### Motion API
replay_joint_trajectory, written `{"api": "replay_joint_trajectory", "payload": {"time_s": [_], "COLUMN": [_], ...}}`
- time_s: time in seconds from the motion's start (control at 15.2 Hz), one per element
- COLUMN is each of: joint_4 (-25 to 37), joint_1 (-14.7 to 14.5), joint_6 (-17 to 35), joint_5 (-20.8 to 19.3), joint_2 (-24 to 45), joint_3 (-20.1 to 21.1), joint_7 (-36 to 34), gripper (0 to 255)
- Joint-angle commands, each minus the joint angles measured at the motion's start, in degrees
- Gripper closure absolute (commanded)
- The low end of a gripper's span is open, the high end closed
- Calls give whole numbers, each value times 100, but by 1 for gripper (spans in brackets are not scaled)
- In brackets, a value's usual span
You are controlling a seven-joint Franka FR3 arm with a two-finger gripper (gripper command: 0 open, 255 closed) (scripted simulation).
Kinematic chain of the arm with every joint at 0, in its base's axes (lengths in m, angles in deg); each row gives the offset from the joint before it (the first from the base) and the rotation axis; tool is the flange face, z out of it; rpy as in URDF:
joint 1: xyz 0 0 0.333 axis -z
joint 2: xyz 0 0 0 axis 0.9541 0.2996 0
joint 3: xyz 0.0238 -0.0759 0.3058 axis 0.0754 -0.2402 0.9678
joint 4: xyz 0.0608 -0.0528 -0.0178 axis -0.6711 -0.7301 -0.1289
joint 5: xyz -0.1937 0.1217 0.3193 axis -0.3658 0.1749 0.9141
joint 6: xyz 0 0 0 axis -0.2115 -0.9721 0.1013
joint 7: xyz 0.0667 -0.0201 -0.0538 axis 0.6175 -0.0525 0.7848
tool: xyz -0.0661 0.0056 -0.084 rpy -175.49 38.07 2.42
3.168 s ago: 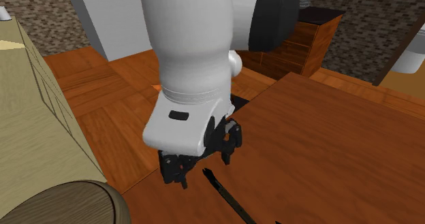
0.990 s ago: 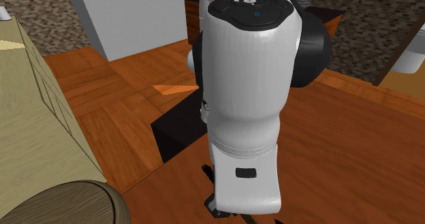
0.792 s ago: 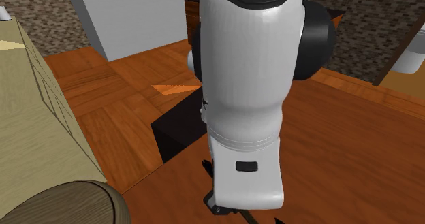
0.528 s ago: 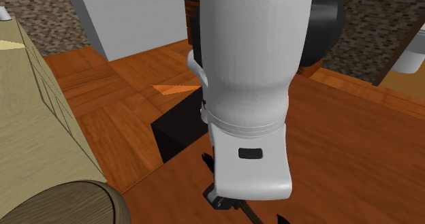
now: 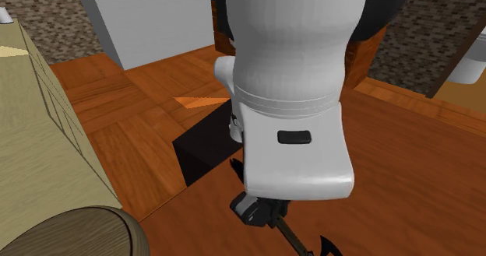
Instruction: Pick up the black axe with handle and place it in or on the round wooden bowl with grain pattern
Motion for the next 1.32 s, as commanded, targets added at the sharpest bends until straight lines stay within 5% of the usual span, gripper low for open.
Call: {"api": "replay_joint_trajectory", "payload": {"time_s": [0.0, 0.92, 1.25], "joint_4": [161, 1387, 1834], "joint_1": [-3, -19, 275], "joint_6": [-158, -1224, -1344], "joint_5": [-5, -70, -127], "joint_2": [5, 171, 542], "joint_3": [3, 18, -254], "joint_7": [-16, -101, 469], "gripper": [255, 255, 255]}}
